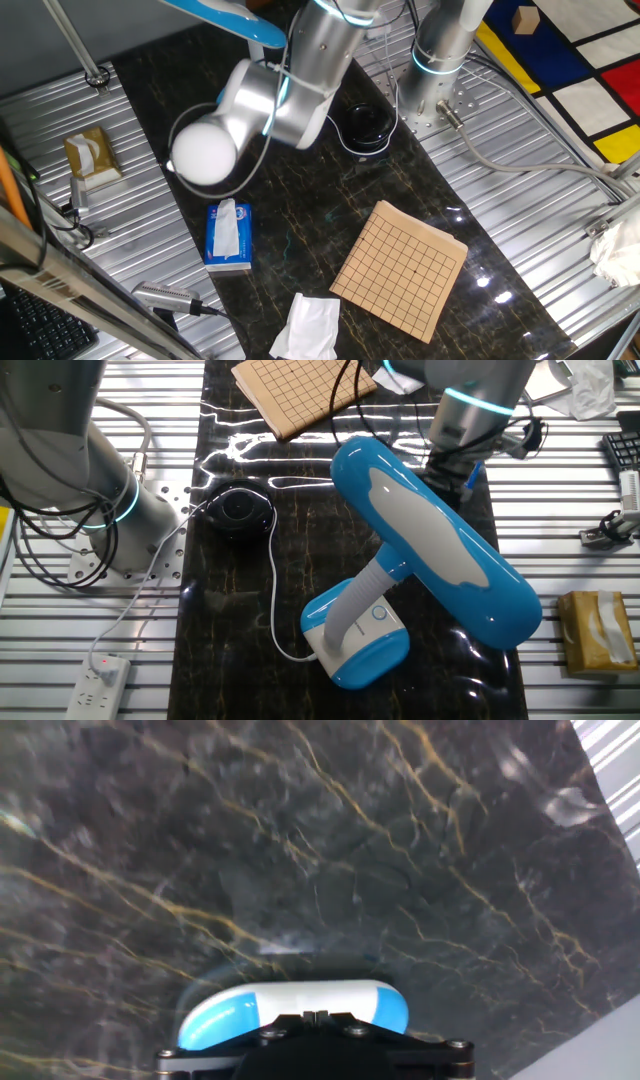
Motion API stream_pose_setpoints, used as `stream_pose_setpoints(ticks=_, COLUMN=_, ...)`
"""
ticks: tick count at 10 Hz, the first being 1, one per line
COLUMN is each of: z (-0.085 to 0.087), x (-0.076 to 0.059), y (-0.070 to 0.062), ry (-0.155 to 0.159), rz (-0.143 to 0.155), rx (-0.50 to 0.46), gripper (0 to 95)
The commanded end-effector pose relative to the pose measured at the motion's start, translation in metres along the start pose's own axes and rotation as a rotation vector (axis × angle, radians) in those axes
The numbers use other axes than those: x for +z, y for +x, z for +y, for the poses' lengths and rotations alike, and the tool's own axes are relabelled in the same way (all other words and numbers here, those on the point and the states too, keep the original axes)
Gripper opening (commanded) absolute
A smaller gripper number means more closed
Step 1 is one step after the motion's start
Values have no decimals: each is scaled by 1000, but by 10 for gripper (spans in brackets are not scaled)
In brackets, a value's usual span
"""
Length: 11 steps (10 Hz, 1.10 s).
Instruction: Turn off the desk lamp by pressing the button
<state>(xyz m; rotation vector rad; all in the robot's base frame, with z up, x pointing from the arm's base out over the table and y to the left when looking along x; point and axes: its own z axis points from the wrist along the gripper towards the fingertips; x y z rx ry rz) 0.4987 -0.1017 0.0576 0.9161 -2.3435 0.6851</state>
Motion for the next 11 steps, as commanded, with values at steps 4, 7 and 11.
stream_pose_setpoints(ticks=4, z=8, x=-14, y=-4, ry=-18, rz=-23, rx=16, gripper=0)
stream_pose_setpoints(ticks=7, z=8, x=-15, y=-5, ry=-34, rz=-48, rx=27, gripper=0)
stream_pose_setpoints(ticks=11, z=13, x=-21, y=-11, ry=-51, rz=-62, rx=43, gripper=0)
